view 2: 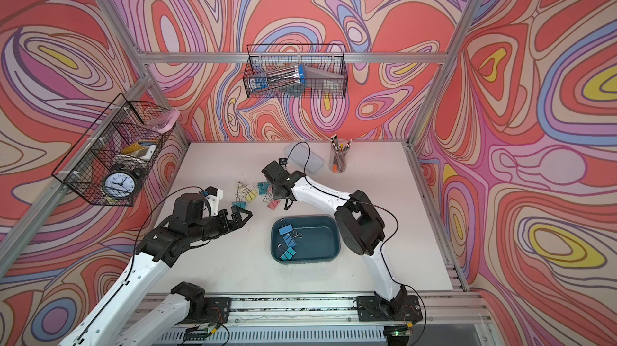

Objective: Put the binder clips in the storage box
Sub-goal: Pick up the binder clip at the center of the board, then place the binder clip in the storage box.

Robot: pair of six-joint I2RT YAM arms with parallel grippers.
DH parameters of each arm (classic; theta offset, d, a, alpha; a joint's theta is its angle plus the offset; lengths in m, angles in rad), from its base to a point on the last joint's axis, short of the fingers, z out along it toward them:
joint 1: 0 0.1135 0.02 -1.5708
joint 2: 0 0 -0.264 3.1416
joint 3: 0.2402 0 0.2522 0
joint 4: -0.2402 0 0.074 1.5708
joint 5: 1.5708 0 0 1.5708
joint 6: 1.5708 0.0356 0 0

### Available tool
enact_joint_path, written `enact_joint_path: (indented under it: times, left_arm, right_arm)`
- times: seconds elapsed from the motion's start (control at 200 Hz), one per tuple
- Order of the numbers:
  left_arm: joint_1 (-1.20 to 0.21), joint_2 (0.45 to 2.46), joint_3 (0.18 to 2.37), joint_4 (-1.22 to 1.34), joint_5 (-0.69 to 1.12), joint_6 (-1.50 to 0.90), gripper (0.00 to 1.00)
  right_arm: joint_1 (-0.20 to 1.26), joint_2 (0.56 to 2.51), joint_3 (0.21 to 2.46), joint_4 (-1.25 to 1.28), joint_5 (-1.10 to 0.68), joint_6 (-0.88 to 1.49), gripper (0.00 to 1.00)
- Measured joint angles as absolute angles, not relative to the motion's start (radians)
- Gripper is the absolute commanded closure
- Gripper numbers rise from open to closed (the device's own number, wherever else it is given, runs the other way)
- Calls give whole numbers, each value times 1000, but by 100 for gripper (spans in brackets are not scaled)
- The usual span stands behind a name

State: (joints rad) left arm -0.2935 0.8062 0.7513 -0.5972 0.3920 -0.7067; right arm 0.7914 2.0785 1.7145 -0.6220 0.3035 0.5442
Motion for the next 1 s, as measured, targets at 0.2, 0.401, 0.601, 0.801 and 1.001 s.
enact_joint_path:
  times: [0.2, 0.401, 0.601, 0.801, 1.001]
  left_arm:
    - [-294, 811, 751, -572, 425, -687, 1]
    - [-293, 855, 751, -554, 445, -667, 1]
    - [-293, 871, 751, -540, 466, -662, 1]
    - [-293, 872, 751, -537, 474, -662, 1]
    - [-293, 871, 751, -537, 476, -662, 1]
  right_arm:
    - [791, 1734, 1478, -537, 223, 595, 100]
    - [790, 1375, 1185, -459, 91, 671, 100]
    - [783, 1254, 904, -395, -29, 789, 100]
    - [754, 1269, 753, -336, -88, 886, 100]
    - [752, 1375, 745, -250, -131, 928, 100]
